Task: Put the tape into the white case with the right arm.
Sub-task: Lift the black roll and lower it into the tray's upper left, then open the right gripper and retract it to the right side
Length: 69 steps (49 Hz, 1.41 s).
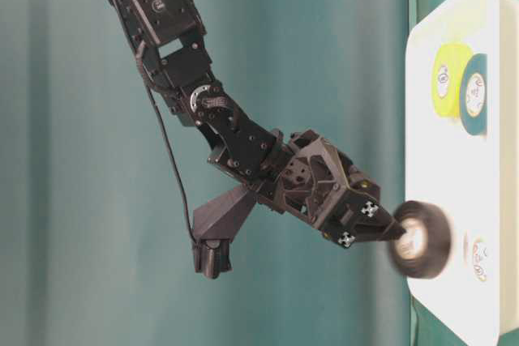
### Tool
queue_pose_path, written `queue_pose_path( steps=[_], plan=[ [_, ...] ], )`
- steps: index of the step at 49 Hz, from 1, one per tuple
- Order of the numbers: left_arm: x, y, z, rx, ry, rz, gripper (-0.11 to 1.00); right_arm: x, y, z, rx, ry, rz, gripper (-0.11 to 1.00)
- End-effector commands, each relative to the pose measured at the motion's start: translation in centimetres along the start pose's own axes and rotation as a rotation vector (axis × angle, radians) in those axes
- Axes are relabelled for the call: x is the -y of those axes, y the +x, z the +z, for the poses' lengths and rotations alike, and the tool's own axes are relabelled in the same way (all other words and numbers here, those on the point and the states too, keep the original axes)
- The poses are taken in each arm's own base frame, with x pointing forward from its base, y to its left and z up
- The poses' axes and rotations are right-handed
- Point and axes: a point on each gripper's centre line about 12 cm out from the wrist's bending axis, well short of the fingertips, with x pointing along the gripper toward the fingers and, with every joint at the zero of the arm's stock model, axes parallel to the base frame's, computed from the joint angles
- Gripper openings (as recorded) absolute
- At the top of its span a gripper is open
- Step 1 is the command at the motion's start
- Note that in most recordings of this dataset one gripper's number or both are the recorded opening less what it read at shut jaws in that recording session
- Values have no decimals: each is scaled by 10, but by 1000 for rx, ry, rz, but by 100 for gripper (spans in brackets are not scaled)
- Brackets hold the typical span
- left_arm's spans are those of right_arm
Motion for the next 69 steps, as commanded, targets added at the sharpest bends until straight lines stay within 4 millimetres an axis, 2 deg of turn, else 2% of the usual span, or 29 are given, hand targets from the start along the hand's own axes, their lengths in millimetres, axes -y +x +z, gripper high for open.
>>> queue_pose_path(
  steps=[1,5,9,11,22,32,48,69],
  plan=[
    [0,0,4,11,-2,1,0,-1,-24,21,73,5,15,17],
    [0,0,4,11,-2,1,0,-4,-24,20,77,-2,22,38],
    [0,0,4,11,-2,0,0,-6,-24,21,88,-8,30,64],
    [0,0,4,11,-2,0,0,-8,-24,20,91,-10,34,73],
    [0,0,4,11,-2,1,0,-11,-26,15,83,-22,39,71],
    [0,0,4,11,-2,1,0,-14,-47,4,78,-38,51,71],
    [0,0,4,11,-2,1,0,-5,-88,-44,58,-58,73,71],
    [0,0,4,11,-2,0,0,11,-139,-121,132,-85,150,71]
  ],
)
